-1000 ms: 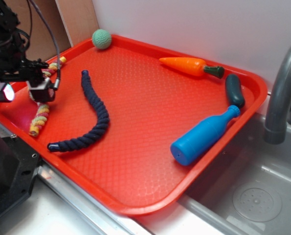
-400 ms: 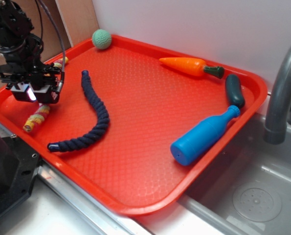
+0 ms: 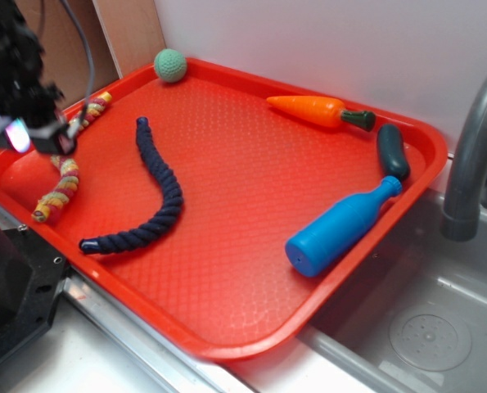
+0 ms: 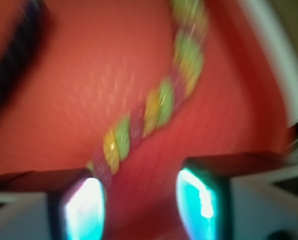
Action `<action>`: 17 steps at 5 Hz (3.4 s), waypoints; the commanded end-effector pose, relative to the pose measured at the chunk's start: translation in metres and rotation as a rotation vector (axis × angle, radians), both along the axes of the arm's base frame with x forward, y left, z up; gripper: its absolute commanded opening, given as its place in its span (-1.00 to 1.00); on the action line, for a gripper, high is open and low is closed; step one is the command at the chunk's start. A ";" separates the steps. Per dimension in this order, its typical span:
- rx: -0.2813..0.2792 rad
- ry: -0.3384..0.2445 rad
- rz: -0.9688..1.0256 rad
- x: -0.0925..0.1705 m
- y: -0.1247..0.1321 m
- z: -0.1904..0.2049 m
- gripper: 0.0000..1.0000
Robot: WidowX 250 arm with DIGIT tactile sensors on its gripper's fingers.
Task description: Grab the multicolored rope.
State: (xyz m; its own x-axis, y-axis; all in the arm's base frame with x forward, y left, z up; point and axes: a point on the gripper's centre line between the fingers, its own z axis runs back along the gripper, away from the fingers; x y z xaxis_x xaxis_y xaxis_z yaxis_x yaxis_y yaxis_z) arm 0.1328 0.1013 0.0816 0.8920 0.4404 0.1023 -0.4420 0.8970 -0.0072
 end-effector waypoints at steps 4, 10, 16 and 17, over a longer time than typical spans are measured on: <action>0.030 0.010 0.187 0.036 -0.034 0.000 1.00; 0.005 0.065 0.172 -0.021 -0.005 -0.055 1.00; 0.011 0.074 0.020 -0.010 -0.025 -0.052 -1.00; 0.058 0.041 -0.135 0.003 -0.049 -0.002 -1.00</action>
State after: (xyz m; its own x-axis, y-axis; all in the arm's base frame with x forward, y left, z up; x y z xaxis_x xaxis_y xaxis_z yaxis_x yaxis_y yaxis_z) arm 0.1407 0.0419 0.0761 0.9480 0.3095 0.0747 -0.3140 0.9477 0.0581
